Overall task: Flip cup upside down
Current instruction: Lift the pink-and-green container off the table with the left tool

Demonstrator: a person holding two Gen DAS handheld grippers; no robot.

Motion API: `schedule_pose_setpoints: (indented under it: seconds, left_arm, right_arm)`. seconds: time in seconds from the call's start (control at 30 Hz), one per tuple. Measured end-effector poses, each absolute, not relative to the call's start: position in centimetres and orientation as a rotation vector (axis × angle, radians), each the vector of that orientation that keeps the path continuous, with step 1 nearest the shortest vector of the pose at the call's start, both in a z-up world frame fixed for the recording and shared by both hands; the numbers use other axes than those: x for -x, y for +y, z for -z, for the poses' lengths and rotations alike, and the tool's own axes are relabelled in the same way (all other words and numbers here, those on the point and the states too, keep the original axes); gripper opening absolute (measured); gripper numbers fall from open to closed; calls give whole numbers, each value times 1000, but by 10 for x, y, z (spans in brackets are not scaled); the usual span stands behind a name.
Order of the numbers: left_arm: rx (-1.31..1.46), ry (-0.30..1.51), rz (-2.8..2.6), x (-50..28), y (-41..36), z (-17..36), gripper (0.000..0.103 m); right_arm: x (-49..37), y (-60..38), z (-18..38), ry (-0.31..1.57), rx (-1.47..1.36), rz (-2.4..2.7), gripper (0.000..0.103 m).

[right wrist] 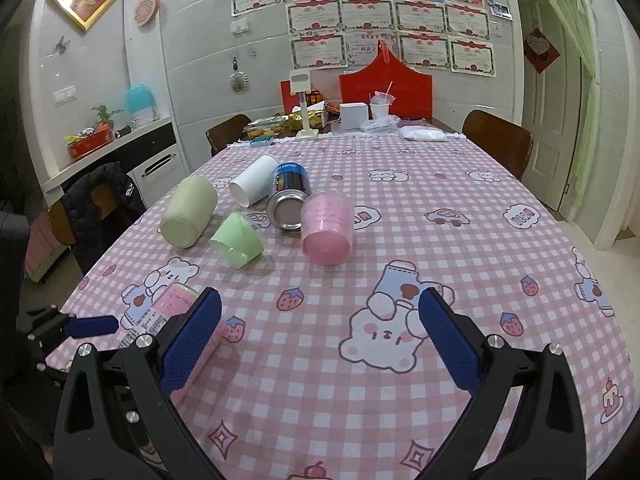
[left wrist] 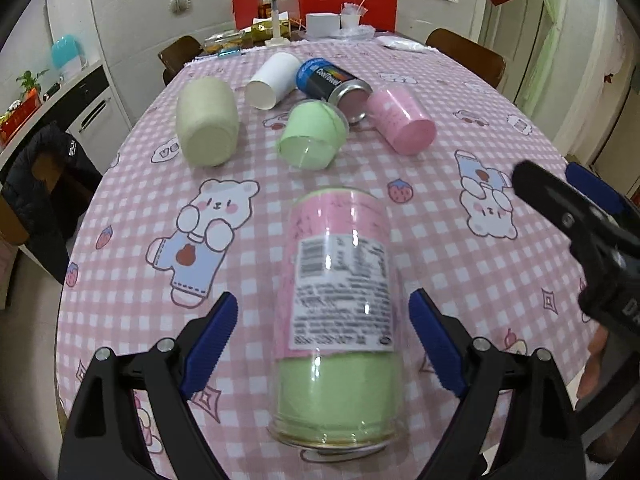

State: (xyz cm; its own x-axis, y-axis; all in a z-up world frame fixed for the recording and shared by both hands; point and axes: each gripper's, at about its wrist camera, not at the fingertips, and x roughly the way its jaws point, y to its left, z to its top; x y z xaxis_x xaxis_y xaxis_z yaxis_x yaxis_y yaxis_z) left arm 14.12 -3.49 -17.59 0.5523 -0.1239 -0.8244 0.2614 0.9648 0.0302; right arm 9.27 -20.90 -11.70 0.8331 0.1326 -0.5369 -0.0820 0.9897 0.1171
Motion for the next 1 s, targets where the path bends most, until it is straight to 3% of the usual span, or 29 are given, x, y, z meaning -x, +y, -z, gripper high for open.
schedule_pose_setpoints:
  seconds: [0.3, 0.33, 0.4, 0.5, 0.73, 0.87, 1.0]
  left_arm:
    - [-127, 919, 207, -130, -10, 174, 84]
    - [-125, 908, 217, -130, -9, 172, 79]
    - [-123, 890, 258, -131, -5, 166, 53]
    - [-136, 870, 265, -137, -1, 163, 48]
    - [-117, 895, 282, -149, 3, 164, 49]
    - [-110, 971, 316, -156, -3, 175, 65]
    - [-134, 955, 315, -158, -10, 182, 68]
  right_arm:
    - [-99, -190, 117, 584, -69, -152, 95]
    - [-100, -188, 117, 583, -68, -157, 95]
    - [-100, -184, 116, 580, -61, -161, 95]
    - [-102, -177, 115, 582, -55, -170, 95]
    - [-109, -167, 115, 589, -37, -183, 95]
    - [-111, -166, 113, 584, -40, -181, 95]
    - [-113, -169, 112, 581, -43, -177, 95]
